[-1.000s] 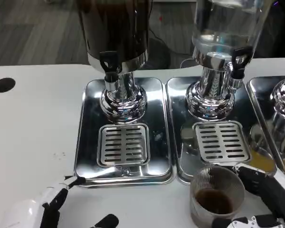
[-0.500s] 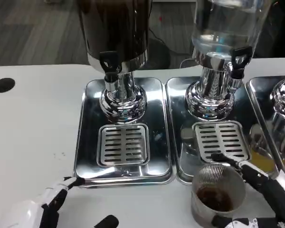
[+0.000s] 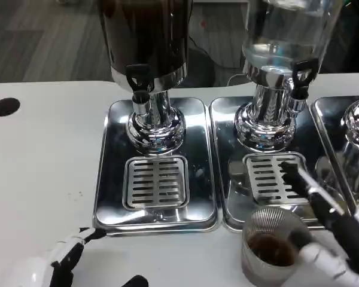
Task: Grasp the cup under the faucet to collect the drink, then remove the cup.
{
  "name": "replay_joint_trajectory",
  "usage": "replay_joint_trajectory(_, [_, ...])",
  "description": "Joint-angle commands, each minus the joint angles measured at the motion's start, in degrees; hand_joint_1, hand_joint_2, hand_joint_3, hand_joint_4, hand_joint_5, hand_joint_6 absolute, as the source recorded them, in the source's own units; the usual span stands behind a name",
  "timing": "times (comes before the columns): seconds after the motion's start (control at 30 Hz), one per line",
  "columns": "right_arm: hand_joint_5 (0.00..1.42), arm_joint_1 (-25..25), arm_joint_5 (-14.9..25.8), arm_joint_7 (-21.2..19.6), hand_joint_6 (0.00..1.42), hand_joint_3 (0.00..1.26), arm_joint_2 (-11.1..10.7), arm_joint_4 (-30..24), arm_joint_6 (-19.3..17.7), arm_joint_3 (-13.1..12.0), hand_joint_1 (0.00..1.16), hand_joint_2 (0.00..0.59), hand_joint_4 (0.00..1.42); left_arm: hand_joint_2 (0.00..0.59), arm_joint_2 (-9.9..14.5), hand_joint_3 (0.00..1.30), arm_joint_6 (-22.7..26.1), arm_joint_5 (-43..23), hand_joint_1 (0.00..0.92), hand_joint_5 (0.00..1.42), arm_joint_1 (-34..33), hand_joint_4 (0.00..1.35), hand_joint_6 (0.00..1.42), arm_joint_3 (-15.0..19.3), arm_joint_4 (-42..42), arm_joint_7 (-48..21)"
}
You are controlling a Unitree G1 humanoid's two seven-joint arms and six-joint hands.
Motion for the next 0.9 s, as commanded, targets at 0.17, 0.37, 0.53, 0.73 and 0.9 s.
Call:
replay_joint_trajectory(0.17, [0.06,3.94,3.74,-0.99,0.00,0.18,-1.89,-16.30,13.13,-7.35,0.07,0.585,0.04,0.086,1.01,0.29,-2.81,-1.89,0.000,0.28,-0.39,0.20,0.33,1.58,0.53,1.70])
replay_joint_trajectory(0.37, [0.00,2.48,-25.54,-16.07,0.00,0.12,-4.20,-22.81,19.60,-12.72,0.22,0.586,0.00,0.121,2.71,0.25,-4.34,1.02,0.000,0.17,-2.36,0.15,0.23,2.59,-0.40,2.13])
replay_joint_trajectory(0.53, [0.00,1.98,-43.04,-25.65,0.00,0.07,-4.28,-25.97,26.24,-9.96,0.25,0.586,0.00,0.096,4.38,0.13,-3.06,8.69,0.000,0.09,-4.90,0.03,0.13,2.91,-0.16,3.54])
replay_joint_trajectory(0.73, [0.00,4.21,-46.39,-31.24,0.00,0.07,-3.67,-26.30,31.13,-6.91,0.25,0.548,0.00,0.071,5.06,0.06,-0.49,11.65,0.000,0.04,-7.02,0.00,0.08,4.30,1.53,4.54])
replay_joint_trajectory(0.9, [0.00,6.08,-44.50,-31.72,0.00,0.07,-3.51,-28.74,32.97,-6.45,0.27,0.525,0.00,0.075,5.28,0.06,-0.50,9.89,0.000,0.04,-7.53,0.00,0.08,5.48,2.15,4.88])
